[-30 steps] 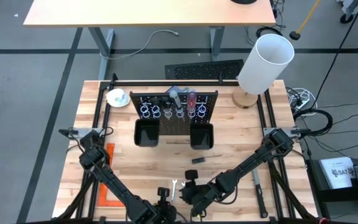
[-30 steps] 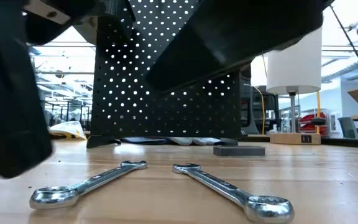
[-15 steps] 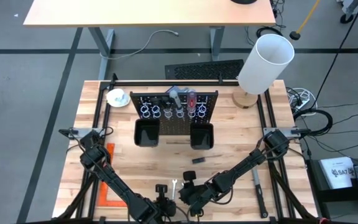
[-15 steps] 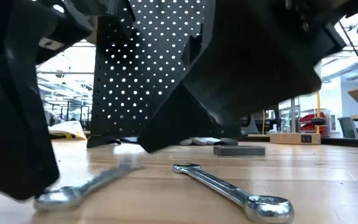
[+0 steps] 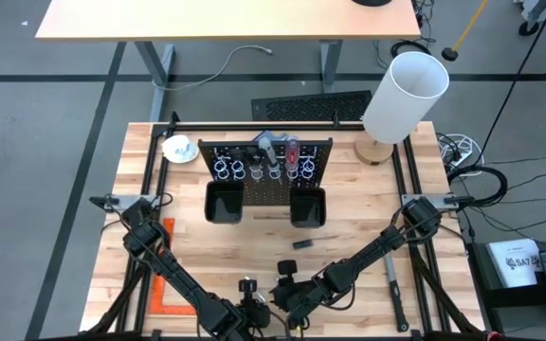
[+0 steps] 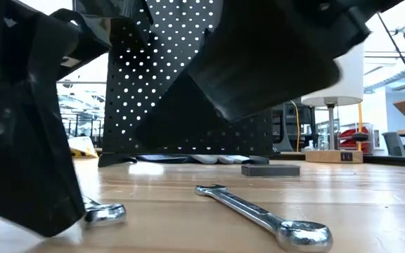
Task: Hang tools onto peg board
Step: Hang the silver wrench on the black peg board
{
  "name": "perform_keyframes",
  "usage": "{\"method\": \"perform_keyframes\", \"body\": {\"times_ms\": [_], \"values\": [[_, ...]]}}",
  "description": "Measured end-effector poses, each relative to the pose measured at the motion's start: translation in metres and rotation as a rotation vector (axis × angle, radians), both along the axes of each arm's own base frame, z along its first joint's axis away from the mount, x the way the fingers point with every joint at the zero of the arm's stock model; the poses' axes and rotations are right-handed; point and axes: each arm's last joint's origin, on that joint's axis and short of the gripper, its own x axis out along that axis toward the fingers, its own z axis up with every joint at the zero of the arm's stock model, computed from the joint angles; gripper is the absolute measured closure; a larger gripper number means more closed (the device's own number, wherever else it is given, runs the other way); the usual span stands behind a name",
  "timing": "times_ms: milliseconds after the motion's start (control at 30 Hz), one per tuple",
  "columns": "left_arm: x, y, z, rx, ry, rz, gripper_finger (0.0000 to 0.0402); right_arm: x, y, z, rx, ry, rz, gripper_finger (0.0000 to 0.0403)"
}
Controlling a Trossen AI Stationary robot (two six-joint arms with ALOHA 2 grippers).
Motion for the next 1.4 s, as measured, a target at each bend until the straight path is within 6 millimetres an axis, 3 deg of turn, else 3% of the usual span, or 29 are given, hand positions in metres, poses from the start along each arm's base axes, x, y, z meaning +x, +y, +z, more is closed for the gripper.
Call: {"method": "perform_keyframes", "body": {"times_ms": [233,500,633,767,900,1200,1400], "values": [[0.002,-0.004,0.008,0.007,-0.023,-0.023,0.0395,0.0,0.0,0.0,0.013,0.006,0.004,0.0296],[-0.01,0.004,0.005,0.105,0.072,0.009,0.0395,0.0,0.002,0.0,0.047,0.031,0.061,0.0301],[-0.017,0.005,0.018,0.126,0.053,0.019,0.0395,0.0,0.002,0.0,0.047,0.031,0.064,0.0332],[-0.023,0.006,0.034,0.176,0.001,0.024,0.0395,0.0,0.002,0.001,0.04,0.013,0.08,0.0388],[-0.029,0.011,0.044,0.222,-0.005,0.042,0.0395,0.003,0.006,0.005,0.065,-0.029,0.123,0.0397],[-0.039,0.022,0.018,0.244,0.021,0.08,0.0395,0.003,0.007,0.006,0.081,-0.035,0.142,0.0402],[-0.041,0.024,0.021,0.157,-0.061,0.068,0.0395,0.003,0.007,0.005,0.08,-0.035,0.141,0.0402]]}}
